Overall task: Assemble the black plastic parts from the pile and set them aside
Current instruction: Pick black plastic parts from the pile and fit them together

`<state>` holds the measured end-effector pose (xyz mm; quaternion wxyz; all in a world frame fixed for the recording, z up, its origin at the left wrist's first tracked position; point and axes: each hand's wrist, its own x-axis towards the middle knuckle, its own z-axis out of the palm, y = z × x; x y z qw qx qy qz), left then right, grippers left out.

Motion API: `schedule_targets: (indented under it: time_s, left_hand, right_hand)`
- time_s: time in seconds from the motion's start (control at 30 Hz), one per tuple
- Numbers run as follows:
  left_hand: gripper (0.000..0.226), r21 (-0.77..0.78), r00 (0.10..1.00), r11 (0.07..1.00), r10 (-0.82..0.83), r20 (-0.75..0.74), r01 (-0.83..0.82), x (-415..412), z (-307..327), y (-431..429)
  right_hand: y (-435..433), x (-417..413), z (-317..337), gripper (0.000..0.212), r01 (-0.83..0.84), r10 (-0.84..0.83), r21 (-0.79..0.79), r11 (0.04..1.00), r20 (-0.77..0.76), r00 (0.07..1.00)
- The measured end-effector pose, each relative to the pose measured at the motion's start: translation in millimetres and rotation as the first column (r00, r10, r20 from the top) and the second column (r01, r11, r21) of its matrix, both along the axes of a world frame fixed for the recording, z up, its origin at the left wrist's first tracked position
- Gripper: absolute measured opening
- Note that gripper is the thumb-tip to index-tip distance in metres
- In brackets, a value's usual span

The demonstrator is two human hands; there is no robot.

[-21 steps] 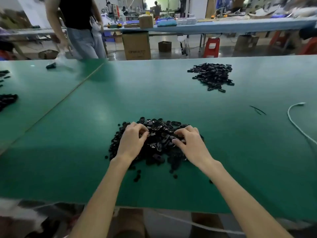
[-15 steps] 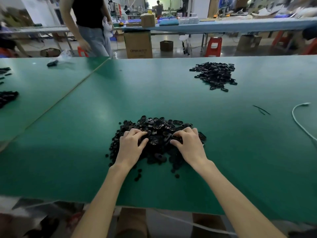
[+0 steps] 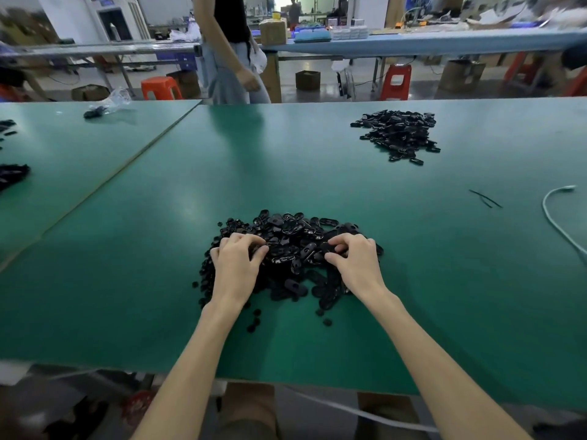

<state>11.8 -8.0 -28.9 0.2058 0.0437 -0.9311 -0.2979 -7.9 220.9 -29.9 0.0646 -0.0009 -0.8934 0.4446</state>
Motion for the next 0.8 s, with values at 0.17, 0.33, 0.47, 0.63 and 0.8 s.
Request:
schedule_targets:
  time_s: [0.17,0.33,0.47,0.63,0.8]
  left_hand:
    - [0.022,-0.070,0.995,0.996,0.068,0.079,-0.063,-7,6,-10]
    - [0.011,-0.103,0.994,0.994,0.036,0.101,-0.026,-12,10,-13]
    - [0.003,-0.063,0.993,0.997,0.056,0.103,-0.049,-15,11,-12]
    - [0.006,-0.053,0.973,0.993,0.111,0.203,-0.102,-22,16,-11]
    - [0.015,-0.101,0.964,0.988,0.136,0.230,-0.116,-21,20,-15]
  right_hand:
    - [3,3,1,0.015,0.007,-0.008,-0.040,0.999,-0.030,1.000]
    - [4,15,9,0.016,-0.004,-0.009,-0.085,0.996,-0.148,0.989]
    - [-1,37,11,0.015,-0.086,0.064,-0.114,0.990,-0.183,0.981]
    - [-10,60,3,0.019,-0.149,0.119,-0.277,0.949,-0.121,0.985]
    - [-7,59,1,0.014,-0.125,0.093,-0.361,0.924,-0.105,0.990]
